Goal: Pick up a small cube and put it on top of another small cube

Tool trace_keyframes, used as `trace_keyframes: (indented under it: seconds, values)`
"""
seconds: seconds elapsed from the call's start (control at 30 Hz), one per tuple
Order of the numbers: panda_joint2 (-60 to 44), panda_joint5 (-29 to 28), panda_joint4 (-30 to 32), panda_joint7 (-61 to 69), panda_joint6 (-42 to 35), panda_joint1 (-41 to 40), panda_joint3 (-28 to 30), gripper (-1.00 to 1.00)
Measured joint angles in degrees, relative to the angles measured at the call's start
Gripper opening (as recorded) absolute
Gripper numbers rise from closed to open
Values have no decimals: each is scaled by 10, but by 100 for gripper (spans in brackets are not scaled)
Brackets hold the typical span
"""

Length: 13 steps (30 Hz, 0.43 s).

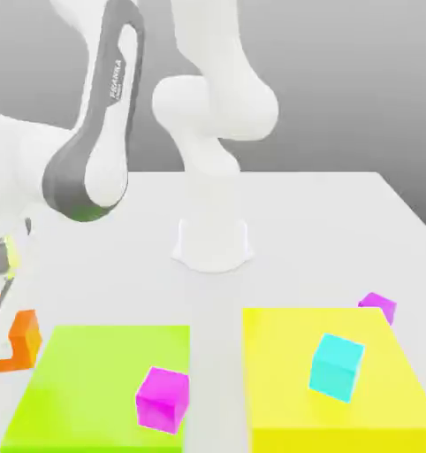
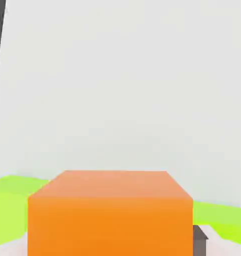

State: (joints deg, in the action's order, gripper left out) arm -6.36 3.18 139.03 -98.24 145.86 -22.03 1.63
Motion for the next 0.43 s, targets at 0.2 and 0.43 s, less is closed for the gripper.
trace_keyframes:
  seconds: [0.2, 0.43]
  values:
    - [54, -30, 7, -134, -50, 136, -49, -100]
    - [-4, -35, 19, -147, 19, 130, -32, 100]
